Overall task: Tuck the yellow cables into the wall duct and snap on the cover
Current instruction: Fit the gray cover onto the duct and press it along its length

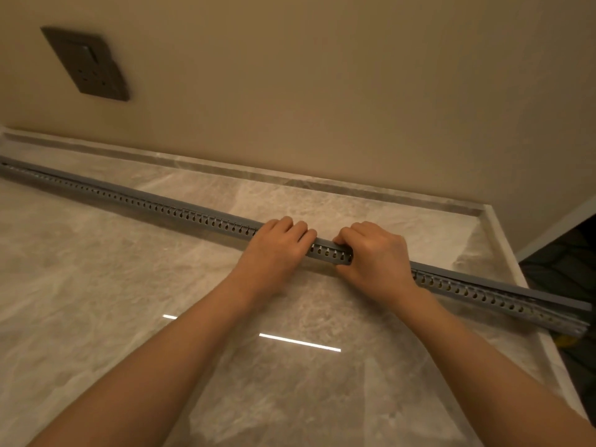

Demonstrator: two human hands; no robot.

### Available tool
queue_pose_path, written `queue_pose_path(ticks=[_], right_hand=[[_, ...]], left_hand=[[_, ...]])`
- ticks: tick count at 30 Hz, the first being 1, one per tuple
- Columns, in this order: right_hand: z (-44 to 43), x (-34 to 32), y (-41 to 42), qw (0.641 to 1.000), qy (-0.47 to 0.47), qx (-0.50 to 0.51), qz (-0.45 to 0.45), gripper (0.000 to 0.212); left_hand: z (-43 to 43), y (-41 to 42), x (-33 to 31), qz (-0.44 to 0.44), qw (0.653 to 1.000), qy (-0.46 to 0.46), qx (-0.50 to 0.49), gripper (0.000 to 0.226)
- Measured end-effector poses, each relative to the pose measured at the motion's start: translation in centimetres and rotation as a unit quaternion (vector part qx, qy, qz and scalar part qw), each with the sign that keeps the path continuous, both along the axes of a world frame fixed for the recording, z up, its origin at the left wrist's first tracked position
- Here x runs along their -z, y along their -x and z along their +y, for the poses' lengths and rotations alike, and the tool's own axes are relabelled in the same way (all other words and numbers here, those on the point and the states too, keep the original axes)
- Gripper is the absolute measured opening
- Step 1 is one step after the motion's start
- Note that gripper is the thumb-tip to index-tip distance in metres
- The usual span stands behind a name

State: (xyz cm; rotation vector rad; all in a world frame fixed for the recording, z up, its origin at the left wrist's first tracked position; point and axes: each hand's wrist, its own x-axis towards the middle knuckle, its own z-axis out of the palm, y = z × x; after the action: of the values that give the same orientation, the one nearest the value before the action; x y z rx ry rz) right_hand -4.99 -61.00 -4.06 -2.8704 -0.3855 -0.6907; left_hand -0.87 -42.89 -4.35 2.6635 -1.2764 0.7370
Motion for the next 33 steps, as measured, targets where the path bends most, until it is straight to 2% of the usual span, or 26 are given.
queue_pose_path(ticks=[6, 13, 21, 33], right_hand=[[-0.3, 0.3, 0.3, 1.000, 0.002, -0.019, -0.002, 0.025], [-1.9, 0.5, 2.1, 0.999, -0.020, -0.029, -0.032, 0.034], [-3.7, 0.1, 4.0, 0.998, -0.008, 0.001, -0.064, 0.036], [-3.6, -0.1, 2.4, 0.999, -0.035, -0.004, -0.042, 0.039]], left_hand=[[0.0, -0.4, -0.8, -0.037, 0.996, -0.071, 0.033, 0.017], [0.0, -0.6, -1.3, -0.031, 0.993, -0.106, 0.028, 0.020], [-0.1, -0.7, -1.2, -0.041, 0.994, -0.103, 0.023, 0.020], [0.4, -1.0, -1.3, -0.005, 0.996, -0.093, 0.000, 0.034]])
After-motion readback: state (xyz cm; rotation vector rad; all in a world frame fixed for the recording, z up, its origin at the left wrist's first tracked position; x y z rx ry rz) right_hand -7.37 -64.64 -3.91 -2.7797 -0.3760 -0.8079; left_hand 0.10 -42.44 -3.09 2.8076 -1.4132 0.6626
